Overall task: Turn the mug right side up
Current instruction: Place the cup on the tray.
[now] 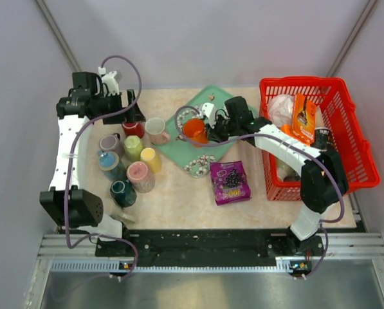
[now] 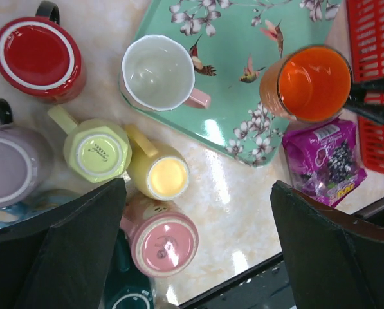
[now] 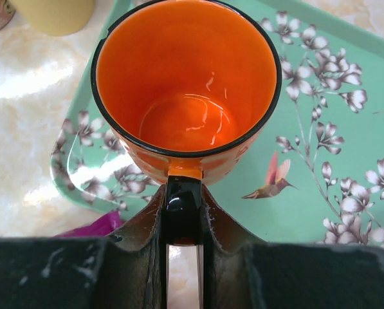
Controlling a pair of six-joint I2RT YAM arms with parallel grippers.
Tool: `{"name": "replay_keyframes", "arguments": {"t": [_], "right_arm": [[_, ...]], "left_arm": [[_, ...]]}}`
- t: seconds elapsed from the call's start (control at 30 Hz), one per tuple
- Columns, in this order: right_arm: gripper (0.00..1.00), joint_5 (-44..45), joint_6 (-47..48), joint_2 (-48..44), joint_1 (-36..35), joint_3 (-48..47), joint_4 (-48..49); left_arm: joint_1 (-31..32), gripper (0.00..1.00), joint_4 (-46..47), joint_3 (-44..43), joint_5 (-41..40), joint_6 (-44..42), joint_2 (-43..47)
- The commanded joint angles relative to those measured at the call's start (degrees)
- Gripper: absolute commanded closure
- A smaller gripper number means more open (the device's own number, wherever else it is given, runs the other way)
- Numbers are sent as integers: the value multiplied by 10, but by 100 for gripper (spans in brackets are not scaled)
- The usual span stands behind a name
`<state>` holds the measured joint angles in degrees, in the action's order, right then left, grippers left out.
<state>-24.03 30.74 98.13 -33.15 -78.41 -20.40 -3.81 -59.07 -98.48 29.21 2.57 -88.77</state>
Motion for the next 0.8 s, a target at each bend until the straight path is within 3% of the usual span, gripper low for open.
{"name": "replay_keyframes", "arguments": {"t": [0.0, 0.3, 0.43, 0.57, 0.63, 0.77], "right_arm": [[100, -34, -52, 1, -1, -6, 199], [100, -16, -118, 150, 0, -94, 302], [100, 7, -140, 203, 0, -128, 320], [100, 34, -134, 240, -4, -157, 323], [100, 38, -140, 253, -4, -163, 328], [100, 34, -161, 275, -4, -181, 326]], "left_arm": [[7, 1, -48, 0, -27, -85, 65], [-4, 1, 59, 123, -68, -73, 232], [-13, 1, 30, 118, -68, -77, 252], [-35, 1, 33, 158, -180, -43, 288], [-59, 1, 20, 174, -227, -1, 291], [-130, 1, 11, 225, -193, 43, 305]]}}
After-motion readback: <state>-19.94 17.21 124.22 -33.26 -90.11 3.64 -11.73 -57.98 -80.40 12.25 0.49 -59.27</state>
